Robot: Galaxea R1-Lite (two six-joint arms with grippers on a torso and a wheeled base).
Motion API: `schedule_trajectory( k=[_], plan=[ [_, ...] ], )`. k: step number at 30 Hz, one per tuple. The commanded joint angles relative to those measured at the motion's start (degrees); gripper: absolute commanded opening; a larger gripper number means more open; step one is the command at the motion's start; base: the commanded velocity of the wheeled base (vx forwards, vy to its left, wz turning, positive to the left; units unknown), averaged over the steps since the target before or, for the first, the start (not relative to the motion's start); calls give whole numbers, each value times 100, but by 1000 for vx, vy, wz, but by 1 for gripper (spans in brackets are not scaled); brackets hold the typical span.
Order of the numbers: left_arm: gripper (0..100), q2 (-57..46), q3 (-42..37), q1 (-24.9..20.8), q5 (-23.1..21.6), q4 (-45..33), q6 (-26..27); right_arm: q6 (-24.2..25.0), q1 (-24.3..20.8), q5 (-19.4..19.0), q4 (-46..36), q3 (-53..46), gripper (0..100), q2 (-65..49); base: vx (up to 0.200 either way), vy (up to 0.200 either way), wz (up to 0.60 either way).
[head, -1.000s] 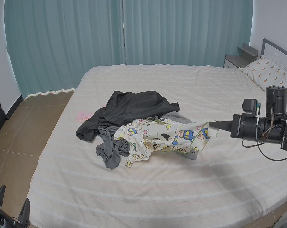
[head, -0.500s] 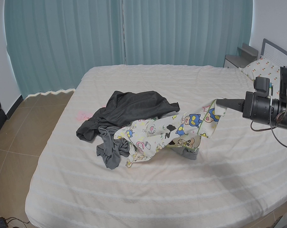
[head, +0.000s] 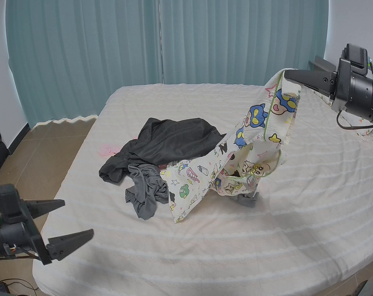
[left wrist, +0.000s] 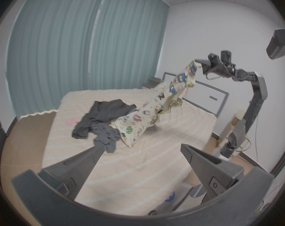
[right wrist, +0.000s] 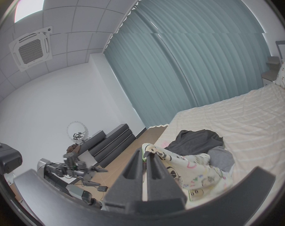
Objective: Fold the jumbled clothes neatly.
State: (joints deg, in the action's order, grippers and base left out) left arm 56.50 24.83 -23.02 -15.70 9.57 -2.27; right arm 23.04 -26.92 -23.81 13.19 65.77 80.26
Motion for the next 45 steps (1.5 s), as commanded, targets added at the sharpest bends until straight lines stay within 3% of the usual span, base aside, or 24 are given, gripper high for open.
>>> schedule_trajectory(
  k=[1, 7, 9, 11, 24, 45],
  plan=[
    [100, 1328, -13, -493, -91, 467, -19, 16, -376, -10, -1, 138, 0, -37, 0, 0, 0],
    [100, 2444, -31, -528, -56, 1689, 25, 34, -455, -19, 8, 129, 0, -46, 0, 0, 0],
    [100, 2523, -31, -528, -56, 1741, 42, 34, -455, -19, 8, 129, 0, -46, 0, 0, 0],
    [100, 3411, -31, -528, -21, 2506, 51, 34, -455, -19, 8, 120, 0, -55, 0, 0, 0],
    [100, 6065, 408, -687, 155, 5099, -11, 34, -455, -19, -9, 103, 0, -134, 0, 0, 0],
    [100, 7340, 1621, -1021, 392, 5345, -248, 43, -604, -19, 17, 94, 0, -125, 0, 0, 0]
  ],
)
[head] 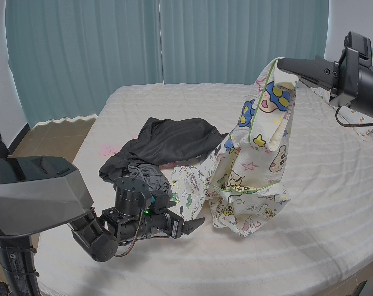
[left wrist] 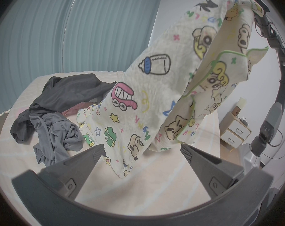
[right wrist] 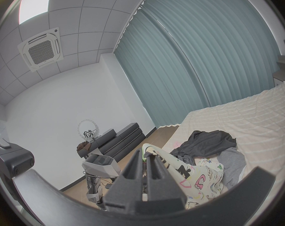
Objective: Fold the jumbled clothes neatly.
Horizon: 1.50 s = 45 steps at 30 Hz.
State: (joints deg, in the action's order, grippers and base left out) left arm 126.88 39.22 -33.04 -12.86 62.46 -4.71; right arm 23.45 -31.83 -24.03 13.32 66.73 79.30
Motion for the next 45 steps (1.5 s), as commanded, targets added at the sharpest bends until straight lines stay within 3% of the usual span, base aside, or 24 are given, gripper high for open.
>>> schedule_trajectory(
  k=[1, 6, 16, 20, 42, 43, 45],
  plan=[
    [100, 311, 192, -19, 126, 64, -4, 1, -122, 3, 4, -2, 0, -29, 0, 0, 0],
    [100, 645, 552, -98, 706, 214, -127, -8, -236, 12, -5, -37, 0, -81, 0, 0, 0],
    [100, 953, 1018, -194, 811, 293, -382, 203, -245, -5, 4, 51, 0, -81, 0, 0, 0],
    [100, 1208, 1264, -168, 1207, 354, -364, 239, -271, 3, 4, 130, 0, -152, 0, 0, 0],
    [100, 1480, 1009, -186, 1365, 486, -364, 247, -254, 30, -40, 305, 0, -275, 0, 0, 0],
    [0, 1480, 903, -194, 1348, 600, -364, 247, -236, 30, -40, 288, 0, -266, 0, 0, 0],
    [0, 1480, 789, -203, 1348, 785, -382, 247, -201, 47, -40, 253, 0, -248, 0, 0, 0]
  ],
)
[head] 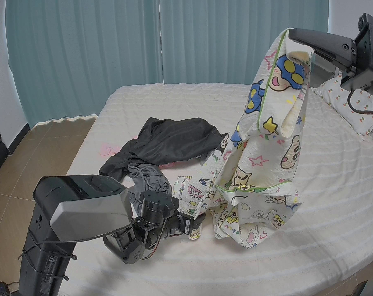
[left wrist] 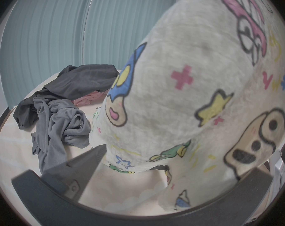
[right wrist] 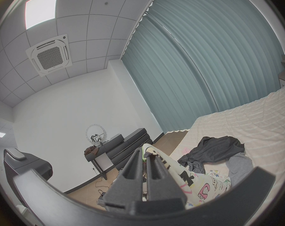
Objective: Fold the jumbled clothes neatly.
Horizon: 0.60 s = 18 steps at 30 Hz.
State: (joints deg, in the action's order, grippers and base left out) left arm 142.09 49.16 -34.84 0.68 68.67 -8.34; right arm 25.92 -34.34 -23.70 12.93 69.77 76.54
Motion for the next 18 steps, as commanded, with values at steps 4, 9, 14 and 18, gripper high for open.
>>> schedule_trajectory(
  k=[4, 9, 14, 18],
  plan=[
    [0, -68, -750, -23, -7, 621, -19, 1, 138, 32, -10, -68, 0, 71, 0, 0, 0],
    [0, -244, -1770, -75, -24, 1386, -27, 1, 332, 41, -19, -112, 0, 97, 0, 0, 0],
    [0, -454, -2561, -14, -16, 2133, -36, -8, 666, 41, -10, -279, 0, 106, 0, 0, 0],
    [0, -1298, -2895, 162, -16, 2133, -282, -8, 1149, 67, -19, -367, 0, 115, 0, 0, 0]
  ],
)
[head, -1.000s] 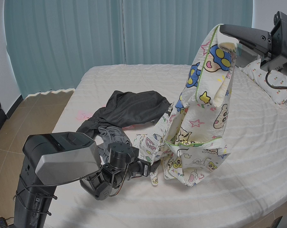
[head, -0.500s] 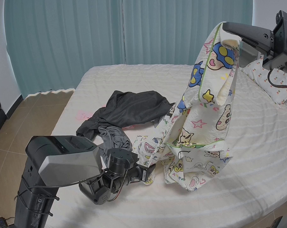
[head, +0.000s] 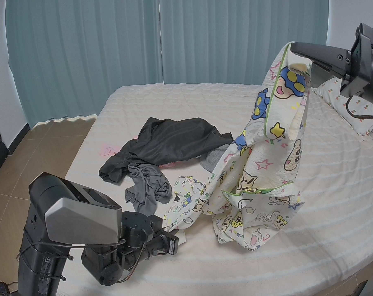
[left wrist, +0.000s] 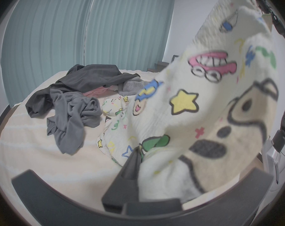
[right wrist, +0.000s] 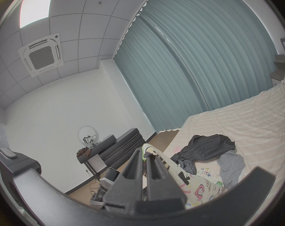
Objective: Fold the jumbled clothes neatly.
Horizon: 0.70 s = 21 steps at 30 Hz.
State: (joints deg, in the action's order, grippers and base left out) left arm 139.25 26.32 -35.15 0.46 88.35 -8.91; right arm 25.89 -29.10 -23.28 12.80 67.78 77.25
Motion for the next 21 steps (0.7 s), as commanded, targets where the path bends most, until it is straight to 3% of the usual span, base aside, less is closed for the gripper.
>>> schedule_trajectory(
  k=[1, 8, 10, 14, 21],
  plan=[
    [0, -1216, -593, 254, 15, 165, -339, -5, 739, 43, -6, -213, 0, 36, 0, 0, 0],
    [0, -2473, -13, 957, 86, -2, -462, -14, 1600, 61, 30, -485, 0, -79, 0, 0, 0],
    [0, -2605, 75, 1001, 112, -81, -471, -14, 1662, 61, 38, -503, 0, -96, 0, 0, 0],
    [0, -3554, 673, 1115, 349, -872, -471, -49, 1952, 34, 56, -643, 0, -237, 0, 0, 0],
    [0, -5040, 1912, 1115, 358, -3139, -462, -243, 2031, 34, 153, -661, 0, -509, 0, 0, 0]
  ],
)
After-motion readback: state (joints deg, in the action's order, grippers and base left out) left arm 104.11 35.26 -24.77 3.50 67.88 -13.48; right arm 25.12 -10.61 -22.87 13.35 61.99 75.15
